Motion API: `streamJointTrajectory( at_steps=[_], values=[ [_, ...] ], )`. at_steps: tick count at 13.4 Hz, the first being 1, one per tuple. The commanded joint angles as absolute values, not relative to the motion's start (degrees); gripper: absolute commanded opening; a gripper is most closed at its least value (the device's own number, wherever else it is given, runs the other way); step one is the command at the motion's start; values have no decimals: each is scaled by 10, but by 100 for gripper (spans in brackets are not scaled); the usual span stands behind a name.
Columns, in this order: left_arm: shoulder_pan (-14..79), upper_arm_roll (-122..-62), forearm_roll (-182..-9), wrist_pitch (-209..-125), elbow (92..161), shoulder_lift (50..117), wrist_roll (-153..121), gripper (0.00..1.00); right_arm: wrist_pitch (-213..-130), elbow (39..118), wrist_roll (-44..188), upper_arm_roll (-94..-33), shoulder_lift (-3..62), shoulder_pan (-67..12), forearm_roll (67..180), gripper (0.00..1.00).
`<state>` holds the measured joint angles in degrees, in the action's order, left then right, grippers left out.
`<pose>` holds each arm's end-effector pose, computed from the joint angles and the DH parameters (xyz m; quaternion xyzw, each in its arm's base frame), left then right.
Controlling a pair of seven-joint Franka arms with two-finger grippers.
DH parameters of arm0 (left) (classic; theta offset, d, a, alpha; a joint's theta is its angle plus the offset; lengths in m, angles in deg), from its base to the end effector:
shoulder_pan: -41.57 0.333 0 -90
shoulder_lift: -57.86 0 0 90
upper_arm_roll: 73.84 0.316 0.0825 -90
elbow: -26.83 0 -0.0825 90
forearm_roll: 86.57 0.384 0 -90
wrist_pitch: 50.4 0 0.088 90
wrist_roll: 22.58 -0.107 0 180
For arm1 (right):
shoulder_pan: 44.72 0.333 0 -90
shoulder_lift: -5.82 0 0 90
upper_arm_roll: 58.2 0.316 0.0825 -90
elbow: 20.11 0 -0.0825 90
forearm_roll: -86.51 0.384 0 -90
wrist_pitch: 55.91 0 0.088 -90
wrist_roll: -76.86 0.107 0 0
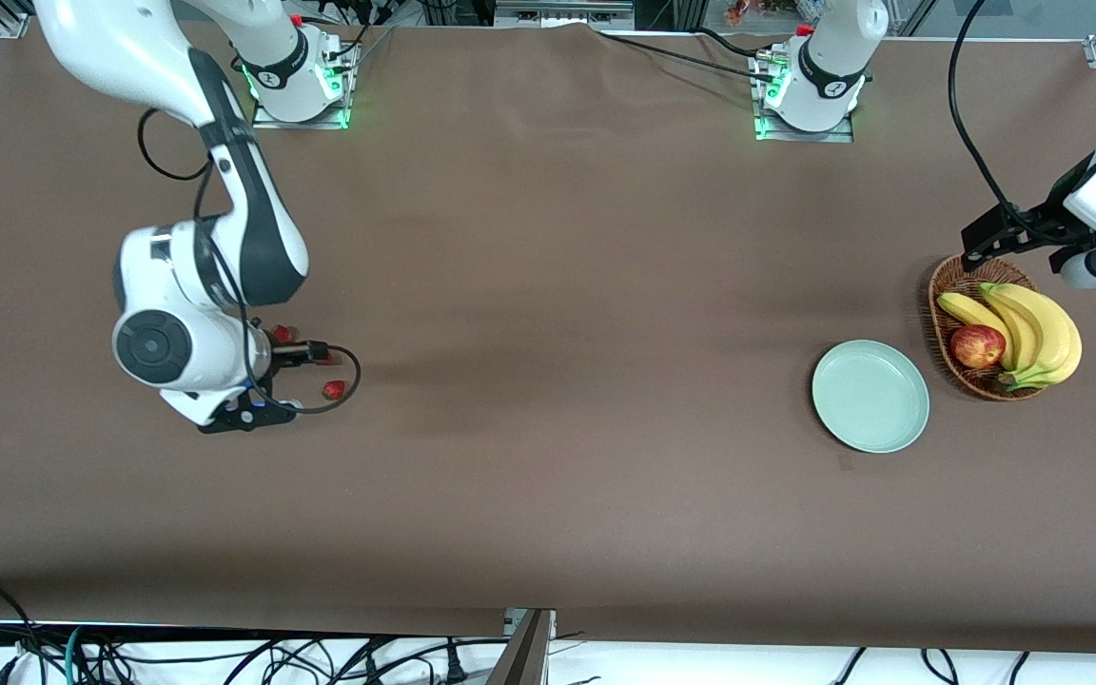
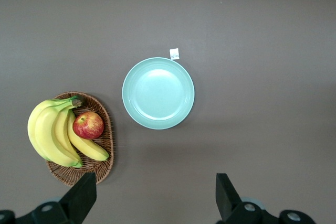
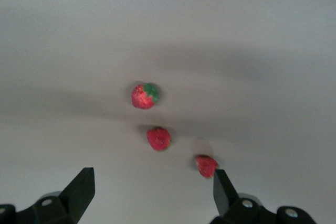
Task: Collect all strawberries into plate
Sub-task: 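Reach the right gripper down and grasp one red strawberry, then lift the strawberry with the right gripper and carry it toward the plate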
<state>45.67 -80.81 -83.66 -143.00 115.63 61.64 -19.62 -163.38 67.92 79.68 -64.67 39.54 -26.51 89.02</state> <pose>0.5780 -0.0214 0.6014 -0.9998 0.0002 -0.0015 0.0213 0.6560 0.1502 0.2946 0.9897 0.0736 -0.1198 0.0277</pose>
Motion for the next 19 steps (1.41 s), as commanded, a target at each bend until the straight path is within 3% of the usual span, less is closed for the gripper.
streamJointTrajectory(
  at_steps=[1,5,14,19],
  values=[
    [457,-808,-847,-1426,1134,627,-198,100,-1690,721,785,-639,394,-261,915,99],
    [458,-808,-847,-1425,1135,627,-199,100,-1766,762,789,-630,409,-261,917,92],
    [458,-807,-847,-1424,1134,627,-199,100,-1819,761,789,-630,450,-262,917,76],
    [458,-807,-847,-1424,1135,627,-198,100,-1819,756,785,-630,453,-263,916,41]
  ],
)
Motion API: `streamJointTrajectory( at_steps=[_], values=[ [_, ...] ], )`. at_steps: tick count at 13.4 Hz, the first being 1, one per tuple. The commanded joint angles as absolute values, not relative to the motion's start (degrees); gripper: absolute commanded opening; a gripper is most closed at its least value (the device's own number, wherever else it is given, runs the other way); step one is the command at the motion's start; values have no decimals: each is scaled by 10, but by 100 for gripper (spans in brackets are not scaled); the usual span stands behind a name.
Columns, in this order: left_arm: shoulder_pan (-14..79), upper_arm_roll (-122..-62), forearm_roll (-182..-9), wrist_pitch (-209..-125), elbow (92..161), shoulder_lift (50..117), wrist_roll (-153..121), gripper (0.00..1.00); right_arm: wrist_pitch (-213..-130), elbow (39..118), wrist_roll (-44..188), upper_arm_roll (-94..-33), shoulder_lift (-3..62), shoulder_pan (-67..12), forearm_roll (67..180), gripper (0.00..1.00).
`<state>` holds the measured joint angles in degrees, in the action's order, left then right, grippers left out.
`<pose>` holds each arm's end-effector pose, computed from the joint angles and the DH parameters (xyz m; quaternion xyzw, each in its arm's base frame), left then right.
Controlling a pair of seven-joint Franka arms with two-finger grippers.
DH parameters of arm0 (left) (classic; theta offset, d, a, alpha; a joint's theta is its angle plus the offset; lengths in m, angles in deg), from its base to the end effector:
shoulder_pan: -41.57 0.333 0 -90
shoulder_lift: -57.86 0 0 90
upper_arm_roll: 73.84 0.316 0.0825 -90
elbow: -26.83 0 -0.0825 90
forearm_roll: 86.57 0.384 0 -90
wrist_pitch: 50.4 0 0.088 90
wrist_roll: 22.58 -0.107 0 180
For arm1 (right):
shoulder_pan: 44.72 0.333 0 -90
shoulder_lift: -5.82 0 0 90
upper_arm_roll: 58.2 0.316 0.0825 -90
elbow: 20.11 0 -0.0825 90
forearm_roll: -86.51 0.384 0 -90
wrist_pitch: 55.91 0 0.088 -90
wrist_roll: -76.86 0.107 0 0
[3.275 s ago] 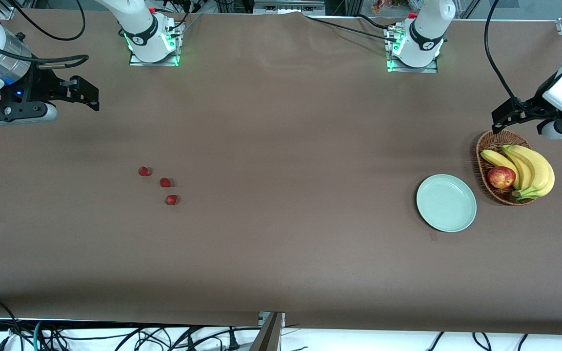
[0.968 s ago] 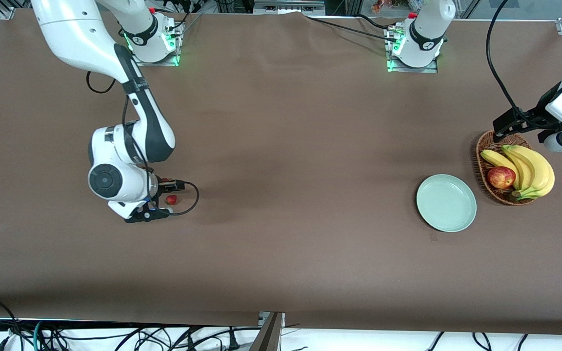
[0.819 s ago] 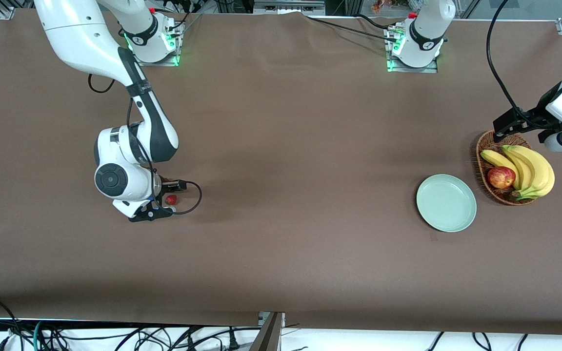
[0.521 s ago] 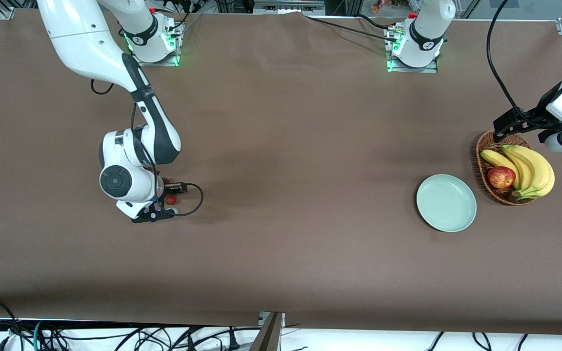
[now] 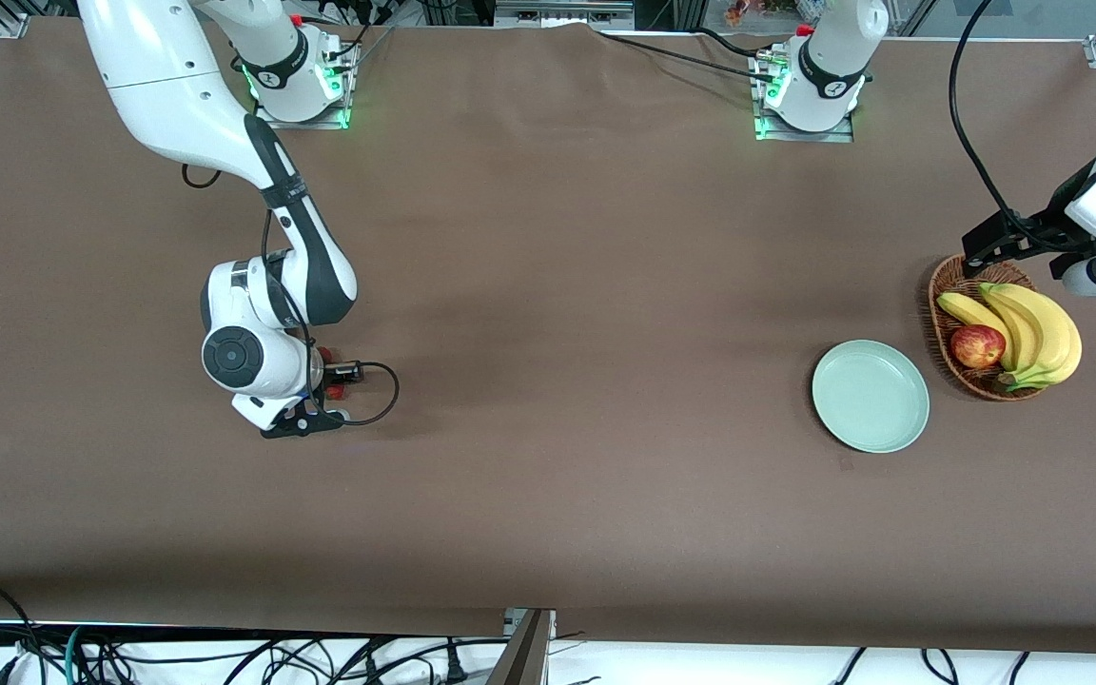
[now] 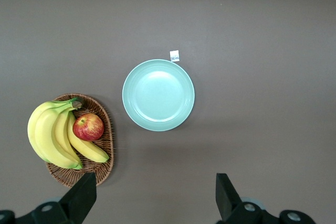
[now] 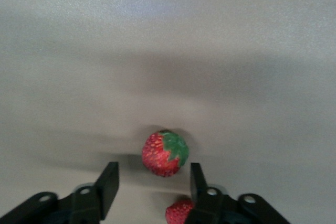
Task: Collect all strawberries into plate
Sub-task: 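Lift the strawberry with the right gripper and carry it toward the plate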
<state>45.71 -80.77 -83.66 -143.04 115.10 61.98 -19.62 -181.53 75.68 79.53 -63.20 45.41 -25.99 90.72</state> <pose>0.5801 -0.0205 0.6024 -0.9998 -0.0005 -0.0035 0.0209 0.6415 0.1648 0.1896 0.9933 0.0799 -0.0825 0.0124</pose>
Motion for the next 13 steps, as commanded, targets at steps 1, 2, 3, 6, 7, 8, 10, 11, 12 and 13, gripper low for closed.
streamJointTrajectory(
  at_steps=[1,2,3,6,7,8,10,11,12,13],
  values=[
    [458,-807,-848,-1423,1135,627,-199,100,-1819,755,785,-630,454,-264,916,41],
    [458,-807,-847,-1423,1135,626,-198,100,-1826,756,785,-630,455,-265,916,41],
    [458,-807,-847,-1422,1135,627,-199,100,-1831,756,785,-630,457,-265,917,41],
    [458,-808,-847,-1422,1135,626,-199,100,-1830,755,784,-630,457,-265,916,26],
    [458,-808,-848,-1422,1135,626,-199,100,-1829,754,784,-631,456,-265,916,21],
    [458,-807,-848,-1422,1135,626,-199,100,-1828,751,784,-631,456,-265,915,18],
    [458,-808,-848,-1422,1135,626,-199,100,-1828,750,784,-631,456,-265,915,9],
    [458,-808,-848,-1422,1135,626,-199,100,-1827,745,786,-631,455,-264,914,9],
    [458,-808,-847,-1422,1135,627,-199,100,-1821,737,789,-630,454,-262,915,9],
    [458,-807,-848,-1422,1135,626,-198,100,-1810,731,791,-629,452,-259,916,8]
  ],
)
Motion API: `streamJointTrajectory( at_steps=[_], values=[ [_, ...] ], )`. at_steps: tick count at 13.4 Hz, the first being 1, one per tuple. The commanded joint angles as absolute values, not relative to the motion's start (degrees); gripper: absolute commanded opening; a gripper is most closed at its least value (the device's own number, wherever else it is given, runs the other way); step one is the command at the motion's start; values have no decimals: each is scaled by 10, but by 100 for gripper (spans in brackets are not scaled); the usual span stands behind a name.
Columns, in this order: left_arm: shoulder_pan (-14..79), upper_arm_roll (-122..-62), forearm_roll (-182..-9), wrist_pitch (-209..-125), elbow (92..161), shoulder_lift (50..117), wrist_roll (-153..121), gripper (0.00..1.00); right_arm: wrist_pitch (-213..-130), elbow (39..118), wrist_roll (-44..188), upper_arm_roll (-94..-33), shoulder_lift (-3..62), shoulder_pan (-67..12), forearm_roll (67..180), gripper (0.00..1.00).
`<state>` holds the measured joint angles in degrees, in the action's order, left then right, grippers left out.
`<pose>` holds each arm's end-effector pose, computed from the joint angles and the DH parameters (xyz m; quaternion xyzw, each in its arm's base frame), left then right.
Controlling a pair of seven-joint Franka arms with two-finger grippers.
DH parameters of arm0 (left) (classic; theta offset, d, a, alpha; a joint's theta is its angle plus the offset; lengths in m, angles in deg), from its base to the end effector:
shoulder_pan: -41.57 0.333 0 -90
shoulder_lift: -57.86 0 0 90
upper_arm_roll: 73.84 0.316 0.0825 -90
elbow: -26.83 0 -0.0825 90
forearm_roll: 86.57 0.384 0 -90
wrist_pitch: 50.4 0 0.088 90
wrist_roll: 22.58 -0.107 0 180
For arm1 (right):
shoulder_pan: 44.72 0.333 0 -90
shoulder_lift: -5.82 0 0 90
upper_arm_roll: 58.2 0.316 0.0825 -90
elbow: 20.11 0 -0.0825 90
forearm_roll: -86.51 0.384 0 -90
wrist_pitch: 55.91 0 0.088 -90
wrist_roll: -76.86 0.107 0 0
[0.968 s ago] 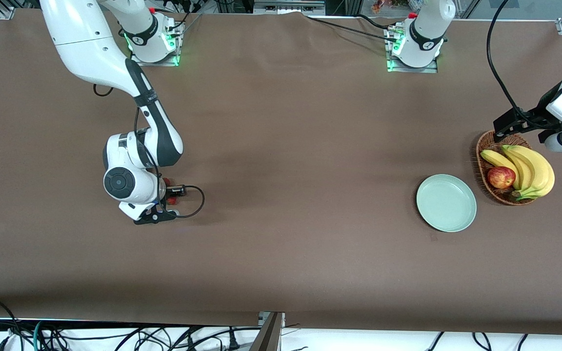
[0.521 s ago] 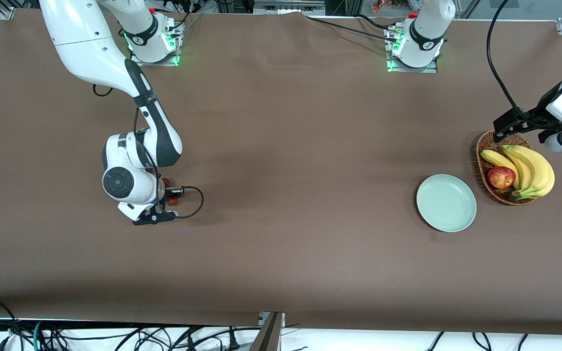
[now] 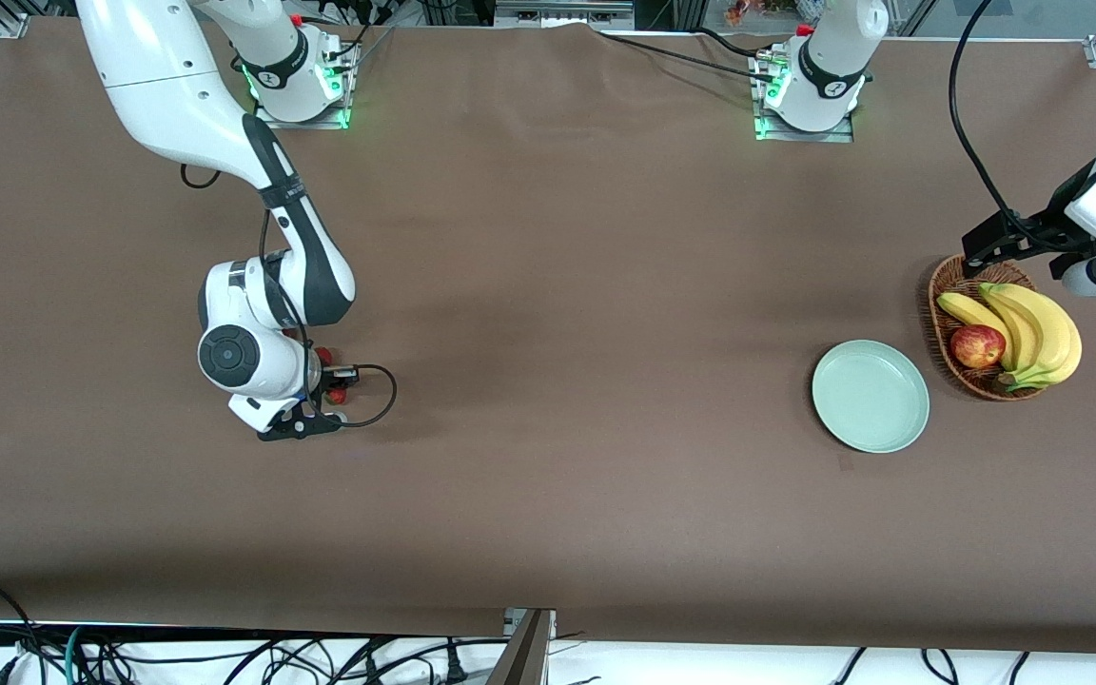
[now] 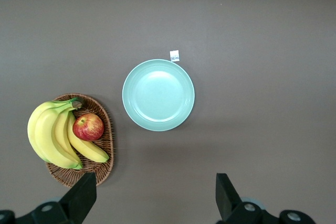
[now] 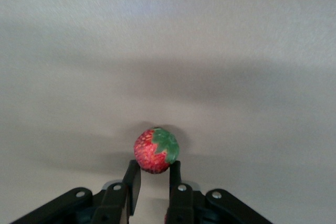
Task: Collect all strawberries into plate
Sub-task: 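Lift the strawberry with the right gripper and carry it toward the plate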
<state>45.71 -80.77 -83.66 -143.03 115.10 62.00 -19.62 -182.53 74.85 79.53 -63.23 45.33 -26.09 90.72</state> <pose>0.5802 -0.0205 0.6022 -0.9998 -0.0005 -0.0032 0.0209 0.6487 0.1654 0.1976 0.9946 0.0793 -0.0660 0.0100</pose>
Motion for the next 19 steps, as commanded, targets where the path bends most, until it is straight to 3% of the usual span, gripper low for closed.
streamJointTrajectory(
  at_steps=[1,6,11,13,17,19],
  values=[
    [458,-808,-847,-1422,1135,626,-198,100,-1791,721,798,-628,450,-255,917,8],
    [458,-808,-848,-1421,1135,626,-198,100,-1676,631,918,-625,450,-204,929,8],
    [458,-808,-848,-1419,1135,625,-198,100,-1692,578,1084,-608,476,-113,987,8],
    [458,-808,-848,-1419,1135,626,-198,100,-1723,535,1154,-608,512,-68,1030,9],
    [457,-810,-849,-1420,1135,625,-197,100,-1867,468,1264,-608,593,13,1119,8],
    [458,-820,-848,-1419,1137,623,-196,100,-1949,462,1313,-576,621,30,1134,9]
  ],
)
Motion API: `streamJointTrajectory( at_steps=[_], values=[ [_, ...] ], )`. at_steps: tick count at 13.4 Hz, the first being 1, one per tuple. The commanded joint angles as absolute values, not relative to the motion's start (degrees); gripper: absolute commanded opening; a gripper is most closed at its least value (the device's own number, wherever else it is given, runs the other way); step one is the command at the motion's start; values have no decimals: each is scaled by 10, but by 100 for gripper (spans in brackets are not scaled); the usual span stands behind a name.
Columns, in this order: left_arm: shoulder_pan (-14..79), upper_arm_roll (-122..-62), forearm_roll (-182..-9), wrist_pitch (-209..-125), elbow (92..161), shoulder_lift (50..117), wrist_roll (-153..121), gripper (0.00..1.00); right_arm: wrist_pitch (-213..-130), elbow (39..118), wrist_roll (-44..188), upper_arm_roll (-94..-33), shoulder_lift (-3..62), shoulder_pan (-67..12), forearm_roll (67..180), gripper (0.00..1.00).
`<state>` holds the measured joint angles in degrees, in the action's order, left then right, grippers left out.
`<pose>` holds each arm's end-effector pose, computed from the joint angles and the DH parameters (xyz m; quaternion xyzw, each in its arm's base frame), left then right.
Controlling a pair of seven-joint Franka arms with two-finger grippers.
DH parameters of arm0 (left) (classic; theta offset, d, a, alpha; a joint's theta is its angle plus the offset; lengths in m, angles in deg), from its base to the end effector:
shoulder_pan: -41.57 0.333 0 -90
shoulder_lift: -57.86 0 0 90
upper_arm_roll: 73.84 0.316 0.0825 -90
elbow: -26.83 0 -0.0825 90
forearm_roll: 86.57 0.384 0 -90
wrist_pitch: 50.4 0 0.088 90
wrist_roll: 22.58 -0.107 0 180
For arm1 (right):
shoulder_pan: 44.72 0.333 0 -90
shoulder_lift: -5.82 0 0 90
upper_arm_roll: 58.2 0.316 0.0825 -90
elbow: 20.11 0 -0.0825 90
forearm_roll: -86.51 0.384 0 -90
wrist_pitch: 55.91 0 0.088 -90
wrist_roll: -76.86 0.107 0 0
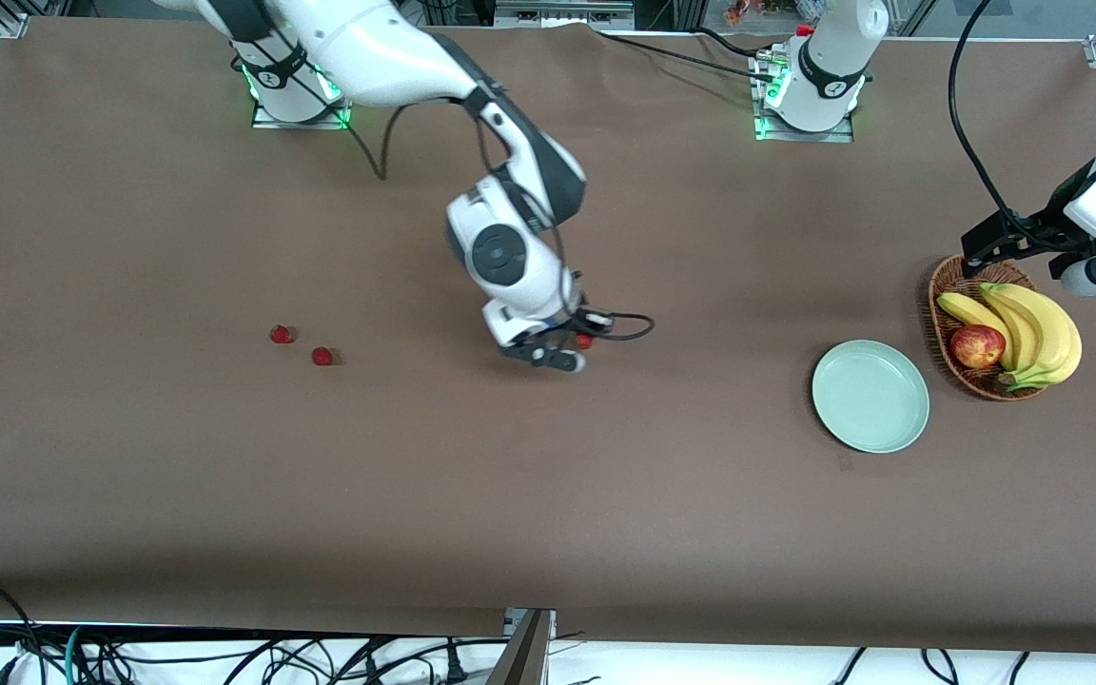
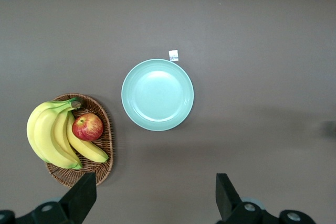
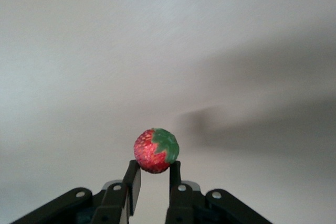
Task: Collect all strawberries into plate
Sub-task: 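Lower the strawberry onto mid-table and open the right gripper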
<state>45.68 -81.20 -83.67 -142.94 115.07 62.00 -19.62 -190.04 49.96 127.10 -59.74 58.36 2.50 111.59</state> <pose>0.5798 -0.0250 0.6024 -0.9998 0.0034 -0.0028 0.0205 0.5339 0.5650 0.2362 -0.9678 0.1672 0.0531 0.1807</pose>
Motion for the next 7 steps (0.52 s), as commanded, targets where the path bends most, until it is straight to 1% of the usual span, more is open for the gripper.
streamJointTrajectory(
  at_steps=[1,2,3,4,5,6,7],
  values=[
    [458,-820,-848,-1419,1137,624,-196,100,-2017,448,1344,-549,644,40,1134,9],
    [458,-820,-848,-1419,1137,624,-196,100,-2075,443,1368,-540,661,49,1134,9],
    [458,-820,-848,-1419,1137,624,-195,100,-2108,442,1382,-540,669,61,1134,11],
    [458,-820,-848,-1419,1138,624,-195,100,-2114,443,1383,-540,668,62,1134,30],
    [458,-820,-848,-1419,1139,624,-195,100,-2113,444,1379,-541,665,62,1128,75],
    [459,-820,-848,-1419,1140,625,-194,100,-2110,444,1372,-546,658,61,1116,100],
    [459,-820,-847,-1419,1141,625,-193,100,-2093,447,1363,-546,646,51,1095,100]
  ],
)
